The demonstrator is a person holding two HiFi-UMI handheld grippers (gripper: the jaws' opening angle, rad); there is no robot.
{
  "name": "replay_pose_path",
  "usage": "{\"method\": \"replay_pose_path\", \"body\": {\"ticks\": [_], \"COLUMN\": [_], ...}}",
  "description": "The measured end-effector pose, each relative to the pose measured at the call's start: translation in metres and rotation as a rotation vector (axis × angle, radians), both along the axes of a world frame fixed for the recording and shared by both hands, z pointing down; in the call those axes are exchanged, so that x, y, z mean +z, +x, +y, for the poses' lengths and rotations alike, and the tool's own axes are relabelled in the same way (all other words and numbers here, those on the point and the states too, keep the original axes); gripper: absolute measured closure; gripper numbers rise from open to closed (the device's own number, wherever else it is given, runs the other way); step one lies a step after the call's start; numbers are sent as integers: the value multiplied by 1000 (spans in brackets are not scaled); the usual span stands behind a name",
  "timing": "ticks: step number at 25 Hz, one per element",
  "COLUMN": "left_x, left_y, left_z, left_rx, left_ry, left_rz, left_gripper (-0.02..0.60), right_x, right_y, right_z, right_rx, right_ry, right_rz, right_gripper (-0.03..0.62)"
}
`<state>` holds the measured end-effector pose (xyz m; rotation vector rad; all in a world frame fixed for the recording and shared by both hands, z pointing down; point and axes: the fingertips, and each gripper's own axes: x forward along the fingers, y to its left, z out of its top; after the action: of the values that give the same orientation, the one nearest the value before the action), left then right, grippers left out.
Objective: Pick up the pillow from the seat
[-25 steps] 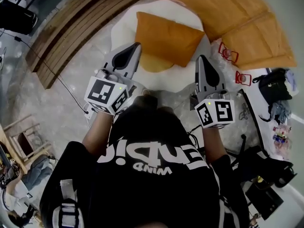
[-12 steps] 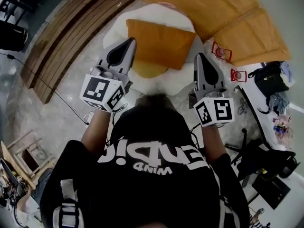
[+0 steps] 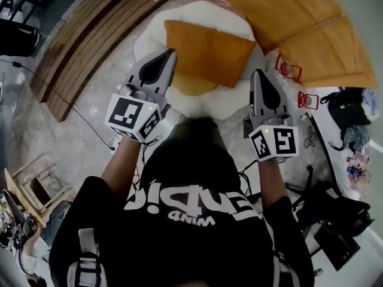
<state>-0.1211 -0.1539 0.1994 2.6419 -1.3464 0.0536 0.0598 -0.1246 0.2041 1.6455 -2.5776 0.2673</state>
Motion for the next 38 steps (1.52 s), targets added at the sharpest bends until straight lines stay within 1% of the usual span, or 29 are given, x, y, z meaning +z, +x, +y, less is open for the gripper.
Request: {"method": "replay_pose_path", "body": {"ticks": [3,7,12,14,17,20,25,27,31,35,36,38], "left_x": [19,48,112,135,166,204,237,246,266,287,295,315], "left_y": [4,9,13,13,12,12,16,15,14,7,7,10], "left_z": [-8,-18,-22,-27,-31,-26,-24,-30,-48,-87,-95,-110], "left_rx": [1,-9,29,23,-4,-12,-10,0,26,-4,-6,0], "left_ry": [-32,-96,-172,-189,-190,-237,-279,-292,-323,-267,-277,-327], "left_rz": [-10,-35,-73,-70,-81,-90,-87,-95,-139,-130,-124,-117], "left_gripper": [574,574,574,574,574,574,574,574,574,574,574,574], "right_x": [21,58,111,133,167,201,236,241,249,271,279,301], "right_y": [3,8,2,-1,-6,-11,-10,-9,-4,0,2,8], "right_z": [-8,-18,-26,-29,-25,-14,-10,-19,-47,-79,-88,-105], "right_rx": [-9,-12,-28,-32,-33,-44,-45,-38,-36,-44,-48,-50], "right_ry": [-34,-85,-147,-169,-211,-258,-309,-308,-292,-291,-297,-319], "right_rz": [0,-1,-1,-5,-18,-27,-28,-24,-13,11,21,42], "right_gripper": [572,572,572,572,572,572,572,572,572,572,572,572]}}
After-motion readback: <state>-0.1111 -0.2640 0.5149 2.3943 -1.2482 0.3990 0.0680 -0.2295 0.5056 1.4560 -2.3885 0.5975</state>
